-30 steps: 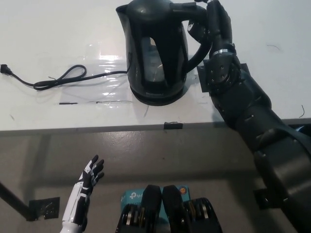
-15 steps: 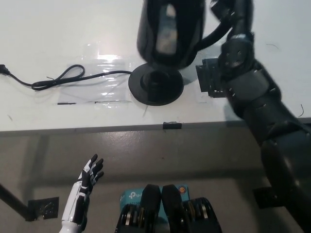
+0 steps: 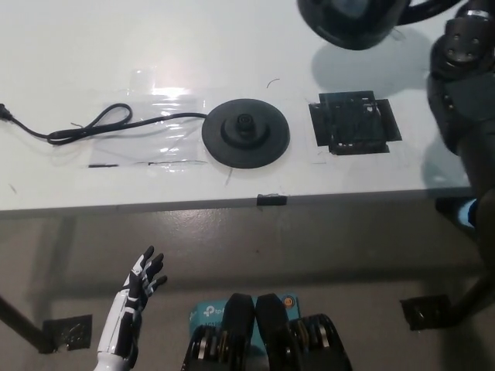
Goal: Use the right hand to grab the handle of the kettle from the base and place it on the right side
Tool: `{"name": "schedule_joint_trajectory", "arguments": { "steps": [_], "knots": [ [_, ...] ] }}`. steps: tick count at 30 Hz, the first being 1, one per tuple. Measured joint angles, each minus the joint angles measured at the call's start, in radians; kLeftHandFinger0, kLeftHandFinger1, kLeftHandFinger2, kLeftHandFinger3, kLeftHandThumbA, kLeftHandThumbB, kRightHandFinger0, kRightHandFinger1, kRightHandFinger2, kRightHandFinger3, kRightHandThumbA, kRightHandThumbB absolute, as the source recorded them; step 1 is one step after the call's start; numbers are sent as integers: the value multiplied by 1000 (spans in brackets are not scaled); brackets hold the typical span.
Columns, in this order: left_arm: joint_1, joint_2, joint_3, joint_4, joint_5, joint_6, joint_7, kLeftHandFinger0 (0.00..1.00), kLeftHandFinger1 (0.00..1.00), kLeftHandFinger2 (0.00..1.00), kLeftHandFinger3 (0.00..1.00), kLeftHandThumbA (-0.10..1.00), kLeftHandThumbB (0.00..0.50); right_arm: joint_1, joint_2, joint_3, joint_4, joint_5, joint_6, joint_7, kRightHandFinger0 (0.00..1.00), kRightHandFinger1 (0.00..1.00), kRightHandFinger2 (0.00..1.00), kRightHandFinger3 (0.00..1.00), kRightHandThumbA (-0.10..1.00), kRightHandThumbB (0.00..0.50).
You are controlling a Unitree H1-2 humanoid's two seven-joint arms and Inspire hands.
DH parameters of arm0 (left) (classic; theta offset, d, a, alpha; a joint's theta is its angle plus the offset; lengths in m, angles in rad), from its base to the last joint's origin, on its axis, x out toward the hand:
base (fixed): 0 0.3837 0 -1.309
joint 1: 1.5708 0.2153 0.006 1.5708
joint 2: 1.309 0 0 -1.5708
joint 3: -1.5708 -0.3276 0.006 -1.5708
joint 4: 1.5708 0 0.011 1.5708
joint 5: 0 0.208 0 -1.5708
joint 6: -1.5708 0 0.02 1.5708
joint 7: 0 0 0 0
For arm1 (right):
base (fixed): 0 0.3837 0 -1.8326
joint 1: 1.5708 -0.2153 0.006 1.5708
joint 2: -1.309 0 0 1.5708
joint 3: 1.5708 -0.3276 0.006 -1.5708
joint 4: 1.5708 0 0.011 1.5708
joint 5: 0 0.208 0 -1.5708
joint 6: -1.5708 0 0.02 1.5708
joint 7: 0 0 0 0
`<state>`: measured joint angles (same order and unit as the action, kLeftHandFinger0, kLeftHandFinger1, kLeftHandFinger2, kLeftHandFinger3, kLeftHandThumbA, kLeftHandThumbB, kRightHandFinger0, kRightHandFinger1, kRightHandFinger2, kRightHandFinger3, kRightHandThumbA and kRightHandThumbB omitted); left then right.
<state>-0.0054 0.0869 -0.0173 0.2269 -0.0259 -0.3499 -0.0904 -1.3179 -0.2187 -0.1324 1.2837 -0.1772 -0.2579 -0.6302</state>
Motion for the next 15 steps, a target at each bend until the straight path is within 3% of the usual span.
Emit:
{"name": "schedule_joint_trajectory", "arguments": {
  "steps": [1, 2, 5, 8, 11, 13, 14, 15],
  "knots": [
    [0, 0, 0, 1, -1, 0, 0, 952, 1000, 1000, 1000, 1000, 477, 1, -4, -1, 5, 3, 0, 0, 0, 0, 376, 561, -100, 141],
    [0, 0, 0, 1, -2, 0, 0, 951, 1000, 1000, 1000, 1000, 477, 4, -7, -1, 8, 5, 0, 0, 0, 0, 395, 587, -100, 146],
    [0, 0, 0, 2, -5, 0, 0, 949, 1000, 1000, 1000, 1000, 471, 16, -12, -1, 22, 11, -8, 1, 0, 0, 266, 503, -100, 147],
    [0, 0, 1, 8, -6, 0, 0, 946, 1000, 1000, 1000, 1000, 478, 32, -11, 2, 31, 15, -18, 1, 0, 0, 269, 499, -100, 133],
    [3, 0, 1, 11, -7, 0, 0, 955, 1000, 1000, 1000, 1000, 467, 53, -7, 8, 46, 20, -32, 3, 0, 9, 440, 576, -100, 137],
    [5, 0, 1, 11, -7, 0, 0, 956, 1000, 1000, 1000, 1000, 475, 67, -4, 17, 49, 20, -41, 3, 0, 34, 479, 591, -100, 137],
    [6, 0, 1, 11, -7, 0, 0, 955, 1000, 1000, 1000, 1000, 476, 76, -2, 26, 50, 19, -44, 3, 494, 321, 435, 558, -100, 136],
    [7, 0, 1, 11, -7, 0, 0, 953, 1000, 1000, 1000, 1000, 476, 84, 0, 38, 51, 17, -48, 3, 880, 251, 342, 479, -100, 161]
  ]
}}
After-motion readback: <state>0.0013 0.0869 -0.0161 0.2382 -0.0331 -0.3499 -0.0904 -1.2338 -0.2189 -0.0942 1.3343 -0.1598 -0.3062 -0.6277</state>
